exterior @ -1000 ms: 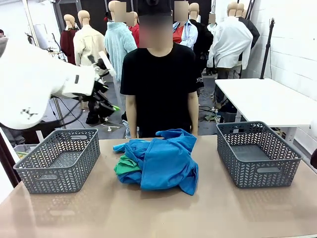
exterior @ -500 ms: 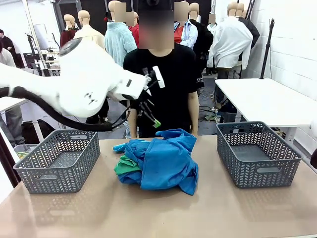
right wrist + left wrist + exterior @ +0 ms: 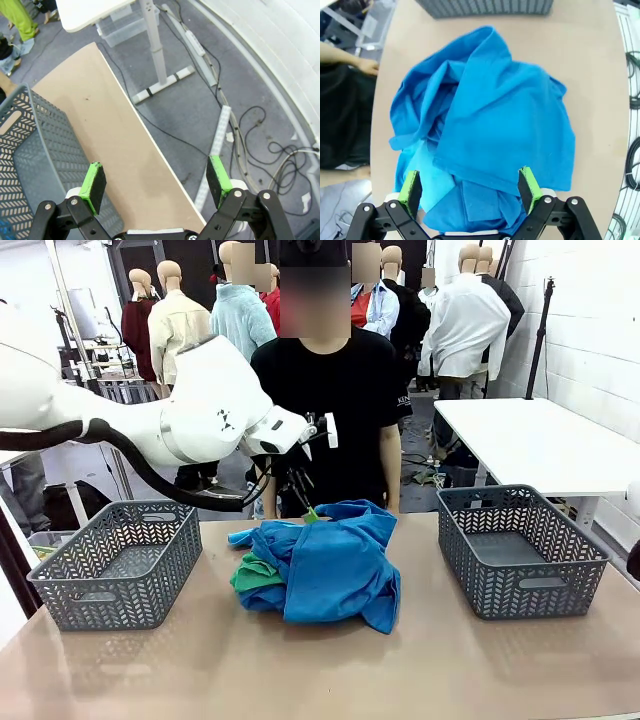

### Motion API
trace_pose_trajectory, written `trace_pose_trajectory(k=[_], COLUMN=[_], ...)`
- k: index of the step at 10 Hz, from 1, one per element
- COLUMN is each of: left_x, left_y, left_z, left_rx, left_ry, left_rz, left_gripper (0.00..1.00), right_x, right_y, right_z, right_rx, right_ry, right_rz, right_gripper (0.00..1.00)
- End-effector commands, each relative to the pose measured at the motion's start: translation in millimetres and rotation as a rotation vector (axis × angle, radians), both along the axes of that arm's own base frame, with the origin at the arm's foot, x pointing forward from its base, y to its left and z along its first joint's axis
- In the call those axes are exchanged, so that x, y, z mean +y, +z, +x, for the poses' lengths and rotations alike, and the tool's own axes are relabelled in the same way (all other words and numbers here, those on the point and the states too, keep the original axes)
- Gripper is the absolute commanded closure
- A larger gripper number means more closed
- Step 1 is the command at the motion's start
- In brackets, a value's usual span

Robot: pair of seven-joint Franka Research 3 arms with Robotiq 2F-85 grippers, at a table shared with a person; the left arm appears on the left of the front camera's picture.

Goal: Sort the tops and bottoms.
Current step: Lift clothes from the center of the table with your left hand.

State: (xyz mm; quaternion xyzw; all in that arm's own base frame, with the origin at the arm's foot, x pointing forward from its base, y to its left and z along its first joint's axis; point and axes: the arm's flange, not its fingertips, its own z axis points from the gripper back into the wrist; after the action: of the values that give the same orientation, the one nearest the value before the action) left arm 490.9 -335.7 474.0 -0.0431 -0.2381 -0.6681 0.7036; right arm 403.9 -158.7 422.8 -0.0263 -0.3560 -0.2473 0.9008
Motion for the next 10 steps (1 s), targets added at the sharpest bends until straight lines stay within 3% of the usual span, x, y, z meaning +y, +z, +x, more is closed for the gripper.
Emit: trace_pose_trajectory(k=[1,3,10], left_x=[-0.7,-1.8,-6.6], left_y=[4.1,-5.2,-39.1], left_z=[0.3,-9.5,-18.8], left_rx=[0.003,0.050,0.101], left_ry=[0.006,0.016,0.102], left_rz=[0.053,0.051,0.073], left_gripper=[0.00,0.00,0.00], right_x=[1.1,1.1,1.1], right_y=[1.4,1.4,1.4], right_z=[-1.1,-1.1,-1.1], right_rx=[0.004,0.004,0.004], right_ry=[0.001,0.001,0.001], right_rz=[-0.006,-0.006,-0.006], right_gripper=[0.00,0.00,0.00])
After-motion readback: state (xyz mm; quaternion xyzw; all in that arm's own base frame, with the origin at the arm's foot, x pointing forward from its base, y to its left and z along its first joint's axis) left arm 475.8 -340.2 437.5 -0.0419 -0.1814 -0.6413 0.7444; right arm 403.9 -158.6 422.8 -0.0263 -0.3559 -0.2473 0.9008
